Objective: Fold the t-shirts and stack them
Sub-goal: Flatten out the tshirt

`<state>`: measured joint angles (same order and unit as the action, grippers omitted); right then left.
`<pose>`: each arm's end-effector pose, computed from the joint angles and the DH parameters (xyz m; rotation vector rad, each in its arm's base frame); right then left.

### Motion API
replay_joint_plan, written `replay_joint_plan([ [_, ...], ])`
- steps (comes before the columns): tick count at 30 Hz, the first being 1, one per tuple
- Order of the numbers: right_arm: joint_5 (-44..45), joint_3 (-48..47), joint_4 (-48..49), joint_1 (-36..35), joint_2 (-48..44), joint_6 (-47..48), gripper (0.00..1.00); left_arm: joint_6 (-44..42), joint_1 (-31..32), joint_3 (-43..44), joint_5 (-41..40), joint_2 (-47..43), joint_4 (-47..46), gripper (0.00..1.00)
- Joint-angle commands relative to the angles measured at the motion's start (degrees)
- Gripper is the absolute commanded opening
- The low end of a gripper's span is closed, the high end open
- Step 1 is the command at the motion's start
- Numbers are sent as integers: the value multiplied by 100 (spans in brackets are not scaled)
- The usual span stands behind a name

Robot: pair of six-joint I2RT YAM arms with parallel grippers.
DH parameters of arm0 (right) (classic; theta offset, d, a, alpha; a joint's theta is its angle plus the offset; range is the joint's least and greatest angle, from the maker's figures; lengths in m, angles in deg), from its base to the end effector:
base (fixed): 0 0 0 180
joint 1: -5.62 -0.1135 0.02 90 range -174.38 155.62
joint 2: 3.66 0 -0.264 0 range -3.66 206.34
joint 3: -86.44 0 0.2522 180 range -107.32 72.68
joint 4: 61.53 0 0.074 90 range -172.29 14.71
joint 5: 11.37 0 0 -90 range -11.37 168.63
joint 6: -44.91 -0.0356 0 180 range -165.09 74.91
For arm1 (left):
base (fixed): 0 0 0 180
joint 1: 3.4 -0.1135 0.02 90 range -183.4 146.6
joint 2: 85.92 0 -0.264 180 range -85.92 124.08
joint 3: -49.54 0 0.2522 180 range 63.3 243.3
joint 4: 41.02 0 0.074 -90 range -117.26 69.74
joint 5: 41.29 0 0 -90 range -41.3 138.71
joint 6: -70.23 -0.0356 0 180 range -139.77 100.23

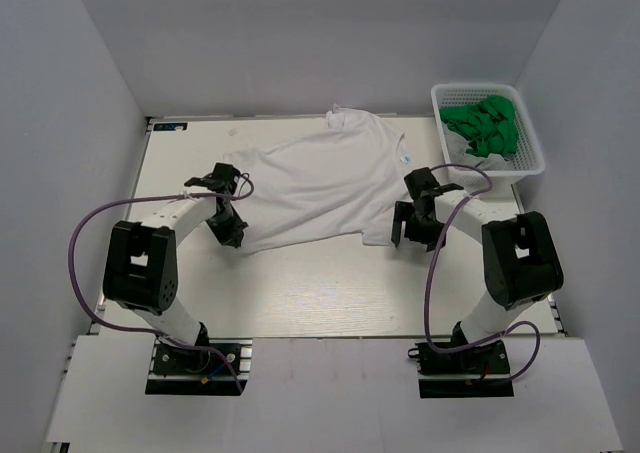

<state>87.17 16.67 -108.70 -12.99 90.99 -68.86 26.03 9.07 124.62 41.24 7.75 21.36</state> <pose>0.2897 0.0920 0.1666 0.1588 2.7919 -0.0350 0.2872 -0.0588 0.1886 -0.8577 2.8124 0.0546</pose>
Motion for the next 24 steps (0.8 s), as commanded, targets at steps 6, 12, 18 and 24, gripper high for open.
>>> replay_joint_plan([
  [6, 78, 178, 405, 165, 124, -58, 64, 368, 45, -911, 272, -674, -186, 0],
  [12, -27, 90, 265, 165, -78, 126, 0, 482, 45, -1087, 377, -674, -309, 0],
  [18, 51, -1129, -963, 165, -648, 215, 0, 237, 45, 412, 254, -622, 383, 0],
  [24, 720, -1423, -2327, 182, -1168, -110, 0, 315, 45, 639, 140, -1060, 1438, 0],
])
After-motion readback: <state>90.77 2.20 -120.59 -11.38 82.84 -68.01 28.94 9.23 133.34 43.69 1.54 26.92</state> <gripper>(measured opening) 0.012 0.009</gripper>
